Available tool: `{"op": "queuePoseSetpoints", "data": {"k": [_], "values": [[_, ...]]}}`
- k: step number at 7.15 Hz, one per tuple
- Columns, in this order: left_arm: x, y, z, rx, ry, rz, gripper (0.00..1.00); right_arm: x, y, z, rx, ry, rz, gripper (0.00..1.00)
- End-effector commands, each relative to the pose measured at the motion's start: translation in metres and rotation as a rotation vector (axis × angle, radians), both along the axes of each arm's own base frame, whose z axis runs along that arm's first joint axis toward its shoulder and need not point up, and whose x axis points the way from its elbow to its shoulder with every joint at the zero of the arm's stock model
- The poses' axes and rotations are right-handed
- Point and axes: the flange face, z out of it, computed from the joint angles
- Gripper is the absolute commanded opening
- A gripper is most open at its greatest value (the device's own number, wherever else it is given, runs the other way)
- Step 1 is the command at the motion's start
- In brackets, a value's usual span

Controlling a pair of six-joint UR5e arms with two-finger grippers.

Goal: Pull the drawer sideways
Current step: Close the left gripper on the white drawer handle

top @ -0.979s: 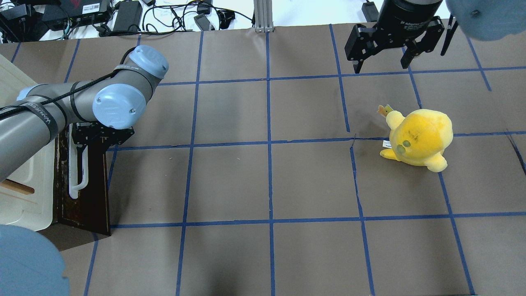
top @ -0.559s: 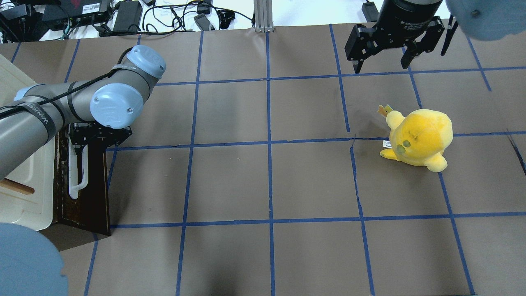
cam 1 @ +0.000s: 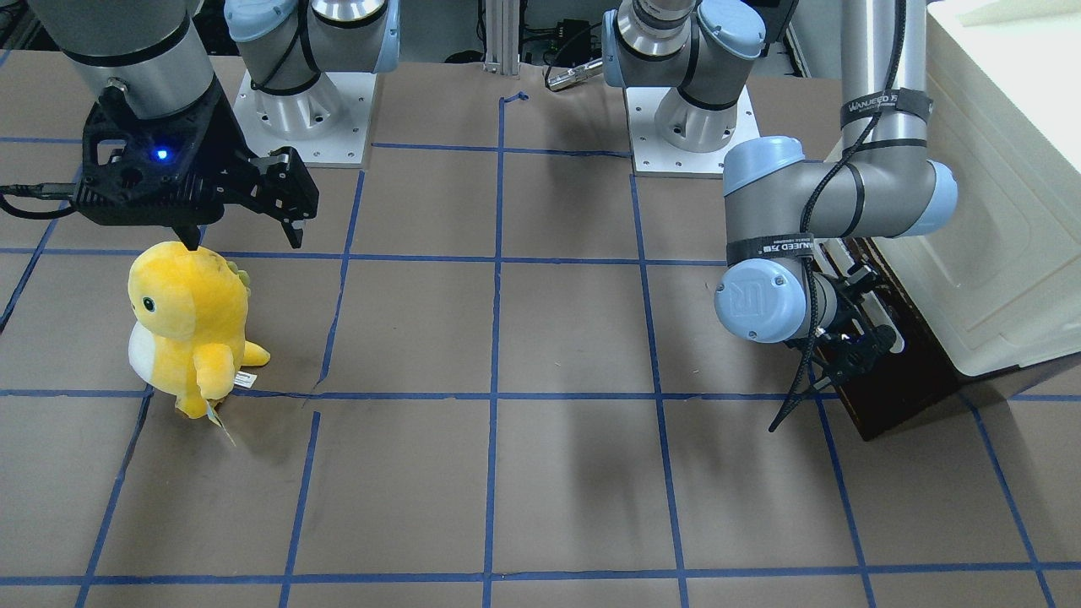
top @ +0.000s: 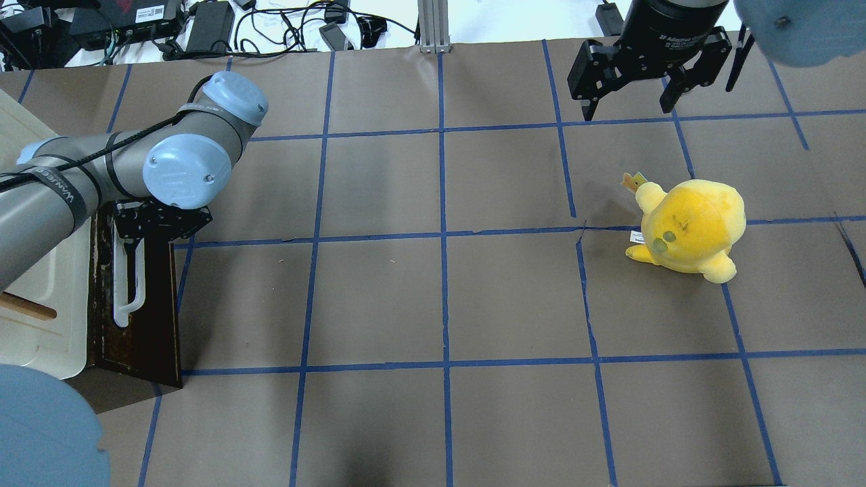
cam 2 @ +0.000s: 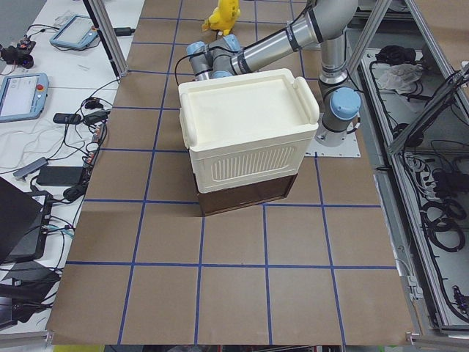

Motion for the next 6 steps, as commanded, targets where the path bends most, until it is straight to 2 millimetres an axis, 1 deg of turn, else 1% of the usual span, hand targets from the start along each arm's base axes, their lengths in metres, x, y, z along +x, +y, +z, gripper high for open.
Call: {"op": "queuePoseSetpoints", "data": {"k": [1,2,5,6], "values": [[0.0012,-0.0008,0.0016,-0.002,-0.003,0.0,0.43,0.0001,0.0,0.0,0.0,-0.001,0.0,1.0],[0.0012,-0.0009,0.0008,0.0,-0.002,-0.001,0.39,0.0001,0.0,0.0,0.0,-0.001,0.0,1.0],[0.0012,-0.0012,0.0022,-0.004,-0.003,0.0,0.37,0.0001,0.0,0.0,0.0,-0.001,0.0,1.0],[0.0012,-0.0005,0.0024,-0.003,-0.003,0.0,0.34,0.0,0.0,0.0,0.0,0.0,0.0,1.0]]}}
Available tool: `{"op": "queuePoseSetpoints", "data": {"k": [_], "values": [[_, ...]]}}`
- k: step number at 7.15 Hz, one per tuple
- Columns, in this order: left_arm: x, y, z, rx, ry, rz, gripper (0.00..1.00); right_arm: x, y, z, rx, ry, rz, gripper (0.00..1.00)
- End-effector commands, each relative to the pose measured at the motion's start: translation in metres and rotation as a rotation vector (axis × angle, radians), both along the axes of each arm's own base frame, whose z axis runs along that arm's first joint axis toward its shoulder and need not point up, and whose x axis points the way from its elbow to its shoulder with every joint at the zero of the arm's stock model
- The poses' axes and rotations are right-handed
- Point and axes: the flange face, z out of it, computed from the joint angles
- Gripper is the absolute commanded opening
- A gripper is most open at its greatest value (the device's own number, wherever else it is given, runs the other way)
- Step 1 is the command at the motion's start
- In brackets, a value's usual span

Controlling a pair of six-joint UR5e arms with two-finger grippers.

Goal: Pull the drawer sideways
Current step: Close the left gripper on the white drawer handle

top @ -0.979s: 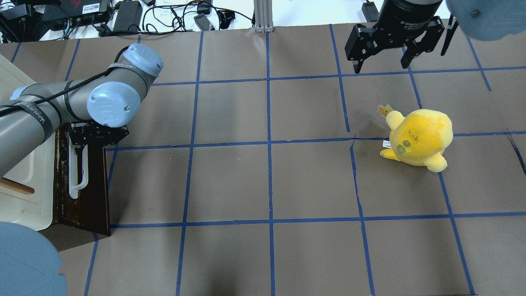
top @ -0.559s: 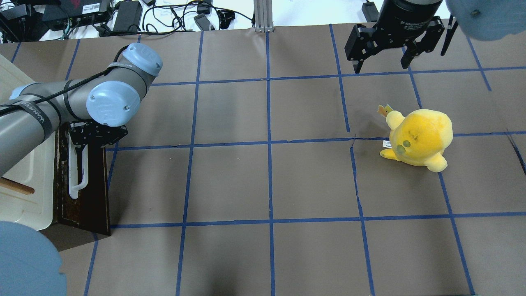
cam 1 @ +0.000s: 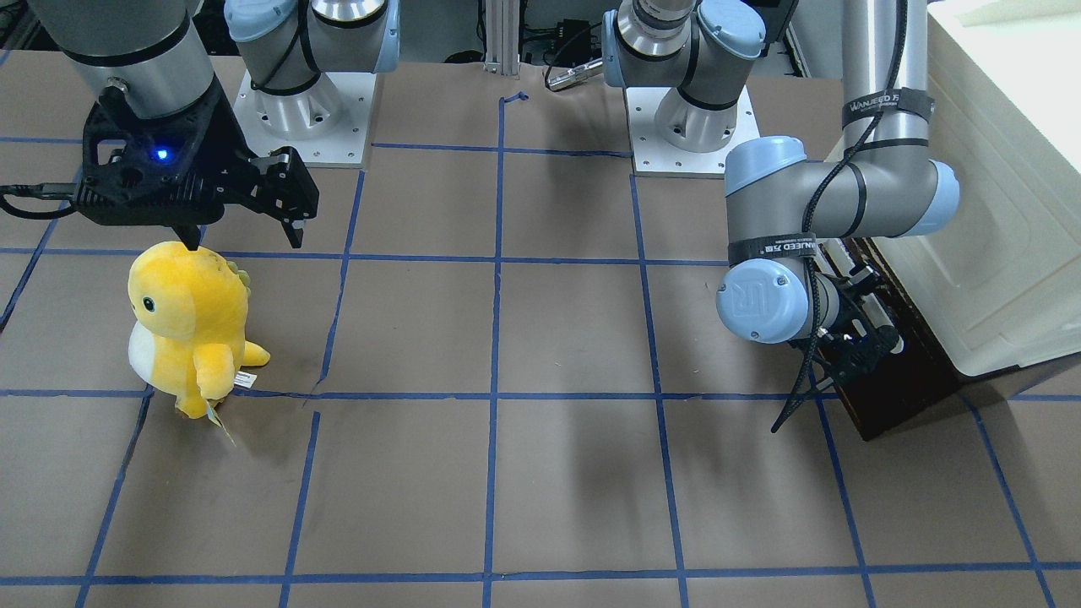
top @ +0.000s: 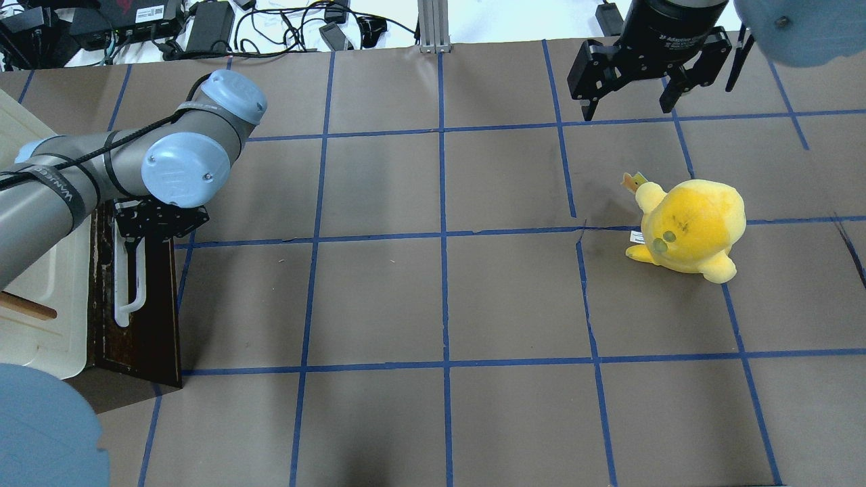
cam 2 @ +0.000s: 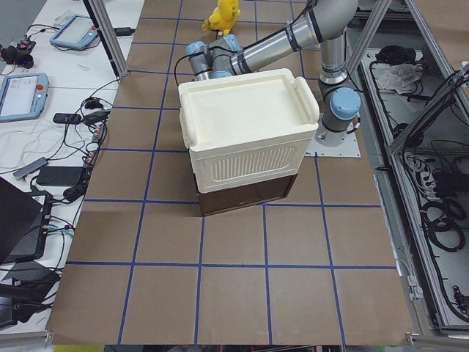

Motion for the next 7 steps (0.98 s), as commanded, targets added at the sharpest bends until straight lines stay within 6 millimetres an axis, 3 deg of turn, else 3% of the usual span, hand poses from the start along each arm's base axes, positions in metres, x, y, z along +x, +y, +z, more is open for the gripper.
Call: {"op": "queuePoseSetpoints", "data": {"k": [1,5,7], "values": [[0.0,0.0009,0.0011,0.002,-0.001,-0.001,0.35,0.0,0.0,0.0,0.0,0.0,0.0,1.0],[-0.0001,0.0032,0.0028,0.018,0.0,-0.001,0.37,0.0,0.0,0.0,0.0,0.0,0.0,1.0],[-0.0002,0.0039,0.0042,0.018,0.002,-0.001,0.31,-0.0001,0.0,0.0,0.0,0.001,0.0,1.0]]}}
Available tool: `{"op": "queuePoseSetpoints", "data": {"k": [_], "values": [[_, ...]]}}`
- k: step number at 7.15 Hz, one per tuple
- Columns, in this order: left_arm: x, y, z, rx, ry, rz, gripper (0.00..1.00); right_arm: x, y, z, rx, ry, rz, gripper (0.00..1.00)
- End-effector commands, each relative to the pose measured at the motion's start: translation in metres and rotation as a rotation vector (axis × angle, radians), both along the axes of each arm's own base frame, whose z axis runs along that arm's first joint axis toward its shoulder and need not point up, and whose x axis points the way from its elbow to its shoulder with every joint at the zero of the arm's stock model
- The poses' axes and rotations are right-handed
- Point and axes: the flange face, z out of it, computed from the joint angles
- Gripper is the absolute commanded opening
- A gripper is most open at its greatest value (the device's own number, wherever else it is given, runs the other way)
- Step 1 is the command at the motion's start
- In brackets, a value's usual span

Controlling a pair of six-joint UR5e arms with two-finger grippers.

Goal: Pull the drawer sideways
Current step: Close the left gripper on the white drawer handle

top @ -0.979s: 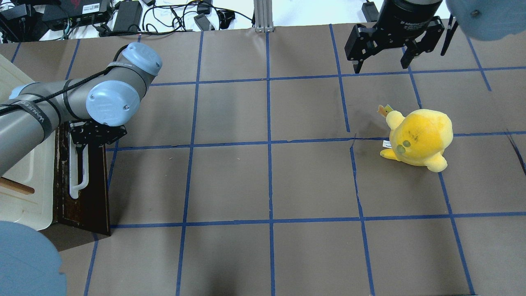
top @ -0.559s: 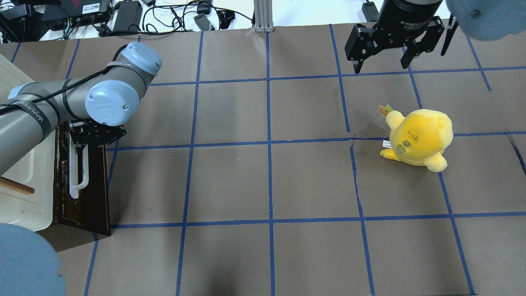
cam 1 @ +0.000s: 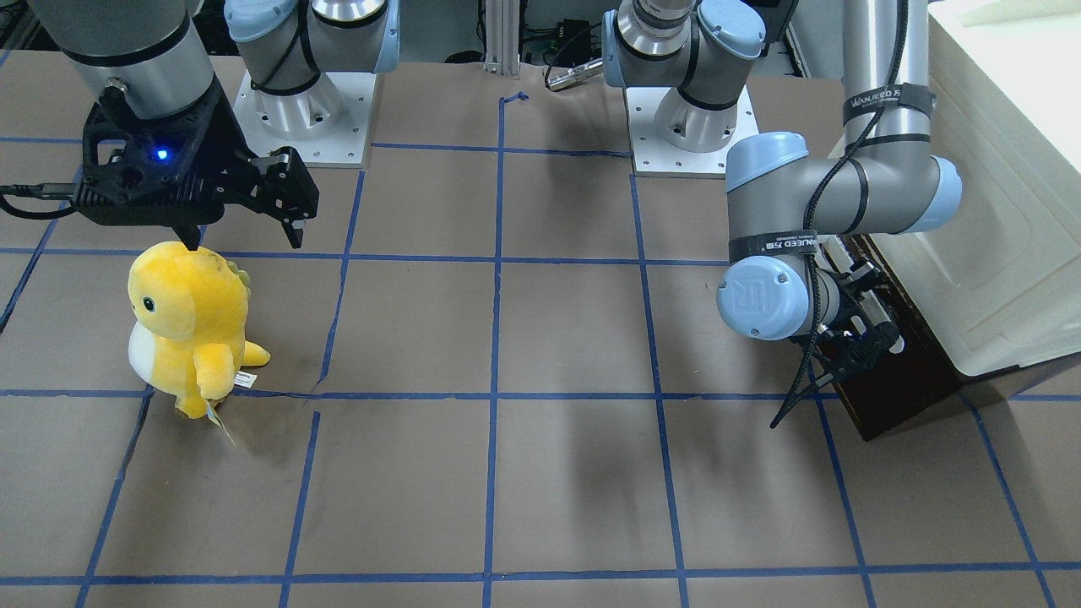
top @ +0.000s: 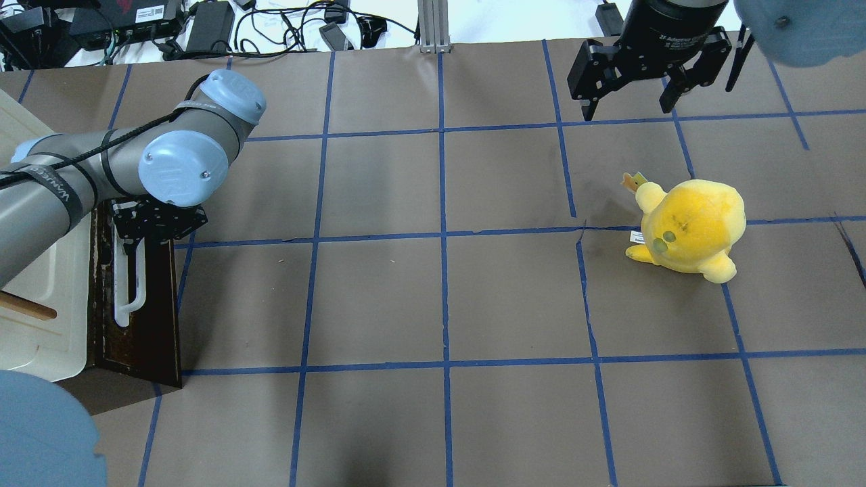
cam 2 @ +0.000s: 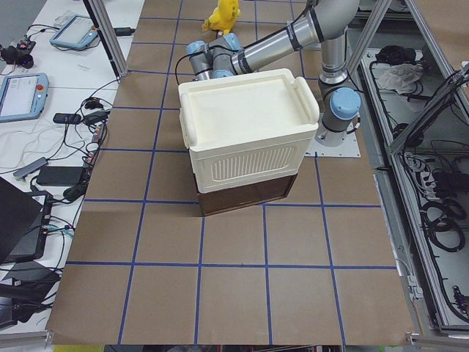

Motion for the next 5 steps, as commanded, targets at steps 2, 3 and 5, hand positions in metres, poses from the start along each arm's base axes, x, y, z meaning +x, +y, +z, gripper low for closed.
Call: {"op": "queuePoseSetpoints", "data": {"k": [2,3,5], "values": [[0.0,-0.0002,0.0008,-0.001,0.0,0.0,0.17,0.0,0.0,0.0,0.0,-0.001,-0.001,1.0],[-0.0001,0.0,0.0015,-0.002,0.002,0.001,0.15,0.0,0.0,0.0,0.0,-0.001,-0.001,1.0],[-0.0001,-0.0006,0.0013,-0.002,0.002,0.001,0.12,-0.0001,0.0,0.0,0.0,0.001,-0.001,1.0]]}}
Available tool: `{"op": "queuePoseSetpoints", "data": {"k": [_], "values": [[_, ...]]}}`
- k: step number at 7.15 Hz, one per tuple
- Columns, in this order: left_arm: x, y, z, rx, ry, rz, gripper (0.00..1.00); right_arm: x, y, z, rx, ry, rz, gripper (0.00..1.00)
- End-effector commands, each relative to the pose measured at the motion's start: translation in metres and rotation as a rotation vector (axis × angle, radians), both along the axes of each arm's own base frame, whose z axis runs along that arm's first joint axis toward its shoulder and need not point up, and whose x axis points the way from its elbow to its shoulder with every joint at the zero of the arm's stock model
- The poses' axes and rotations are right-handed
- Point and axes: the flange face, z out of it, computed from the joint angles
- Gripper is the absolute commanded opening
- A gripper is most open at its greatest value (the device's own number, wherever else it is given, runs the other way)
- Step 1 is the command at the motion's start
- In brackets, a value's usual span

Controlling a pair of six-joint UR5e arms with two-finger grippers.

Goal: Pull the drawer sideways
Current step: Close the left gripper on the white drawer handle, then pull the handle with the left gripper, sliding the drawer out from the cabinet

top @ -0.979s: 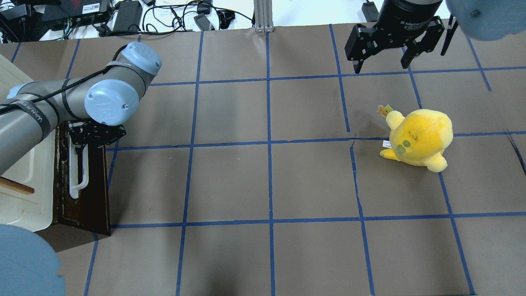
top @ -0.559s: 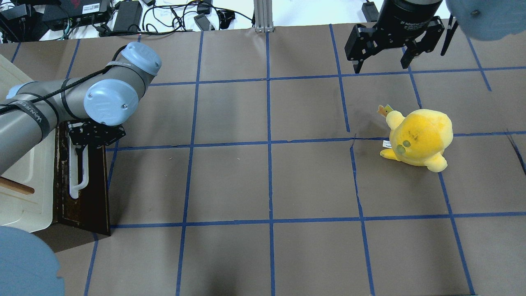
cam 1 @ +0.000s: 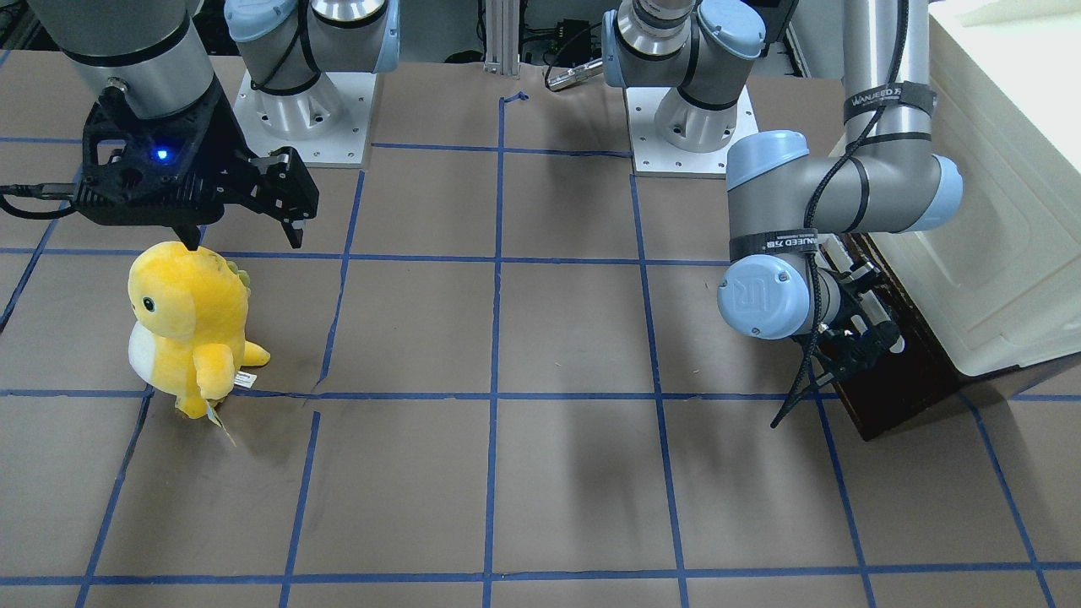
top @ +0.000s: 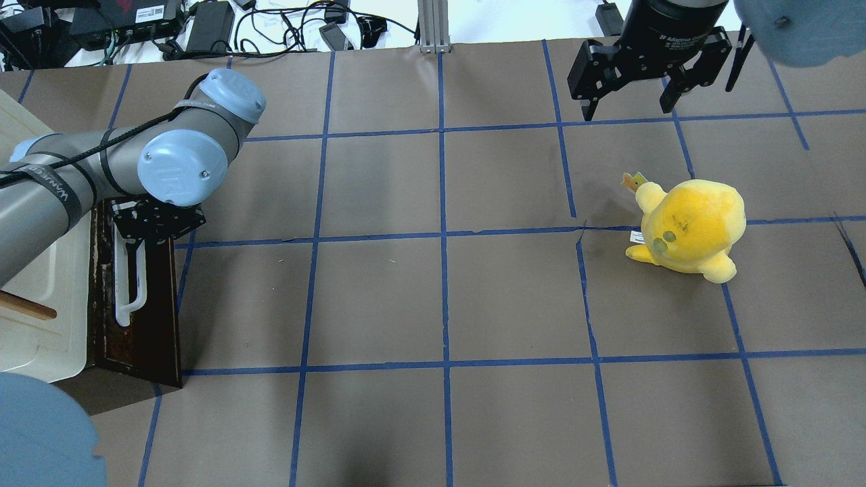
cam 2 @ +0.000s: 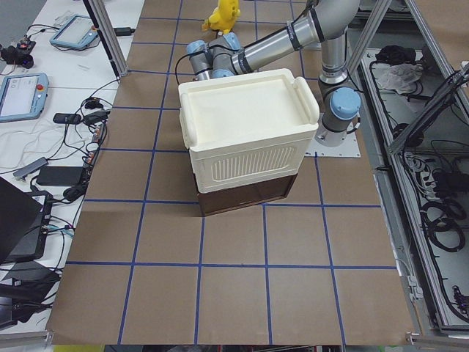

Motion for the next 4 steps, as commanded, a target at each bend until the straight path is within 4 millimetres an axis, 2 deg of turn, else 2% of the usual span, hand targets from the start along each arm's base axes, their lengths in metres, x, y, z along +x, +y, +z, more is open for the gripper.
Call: {"op": "queuePoseSetpoints", "data": {"k": [1,2,4], "values": [[-0.0008,-0.0012,-0.0018,0.0,0.001,0.0,0.12,0.0001,0.0,0.0,0.0,-0.001,0.0,1.0],[-0.0038,-0.0016,-0.0034,0.001,0.008,-0.001,0.07,0.0,0.0,0.0,0.0,0.0,0.0,1.0],[-0.0069,-0.0032,-0.0033,-0.002,0.015,0.0,0.06,0.0,0.0,0.0,0.0,0.0,0.0,1.0]]}}
